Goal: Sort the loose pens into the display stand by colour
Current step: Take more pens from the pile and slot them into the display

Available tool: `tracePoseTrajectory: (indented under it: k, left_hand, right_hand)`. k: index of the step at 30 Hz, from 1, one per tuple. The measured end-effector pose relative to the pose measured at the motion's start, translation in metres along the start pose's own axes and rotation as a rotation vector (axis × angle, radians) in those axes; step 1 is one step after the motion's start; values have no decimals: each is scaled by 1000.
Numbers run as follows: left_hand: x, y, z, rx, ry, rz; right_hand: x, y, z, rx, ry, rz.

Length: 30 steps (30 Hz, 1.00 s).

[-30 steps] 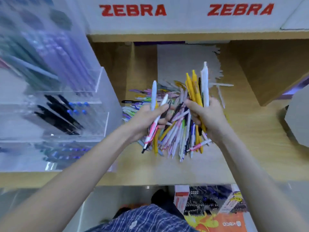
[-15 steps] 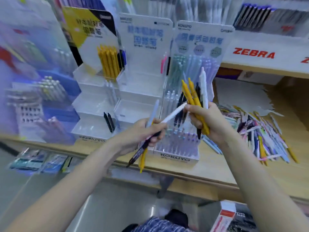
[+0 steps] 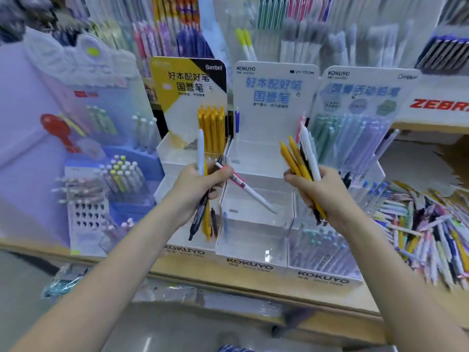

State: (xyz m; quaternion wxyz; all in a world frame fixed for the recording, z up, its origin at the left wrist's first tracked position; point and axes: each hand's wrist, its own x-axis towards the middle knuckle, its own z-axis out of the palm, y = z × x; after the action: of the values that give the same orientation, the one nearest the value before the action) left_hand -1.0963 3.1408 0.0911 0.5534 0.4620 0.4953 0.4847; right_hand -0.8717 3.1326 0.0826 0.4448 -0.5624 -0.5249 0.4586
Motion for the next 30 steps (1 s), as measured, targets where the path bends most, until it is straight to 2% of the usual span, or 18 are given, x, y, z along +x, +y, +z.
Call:
tracePoseTrajectory:
  k: [3, 6, 8, 11, 14, 16, 19, 21, 24, 30]
  left_hand:
    - [24, 14, 4, 129, -153, 37]
    - [47, 23, 5, 153, -164, 56]
    - [58, 27, 4, 175, -171, 69]
    - [72, 30, 9, 195, -215, 116]
    - [87, 27, 15, 329, -241, 218]
    - [101, 23, 14, 376, -227, 252]
    - [127, 13, 19, 387, -239, 206]
    - [137, -2, 26, 480, -241, 169]
    - [150, -17, 30, 557, -322, 62]
    - [147, -10, 27, 383, -386, 108]
  right_hand:
    - [16, -17, 22, -5, -49, -20]
    - [31, -34, 42, -43, -128, -16]
    - [39, -41, 46, -63, -118, -21]
    - [47, -44, 44, -122, -20, -21]
    - [52, -43, 41, -162, 103, -8]
    - [58, -43, 30, -130, 264, -33]
    - [81, -37, 25, -152, 471, -62]
    - [93, -18, 40, -409, 487, -40]
    - [100, 7, 64, -597, 472, -3]
    - [70, 19, 43, -454, 569, -103]
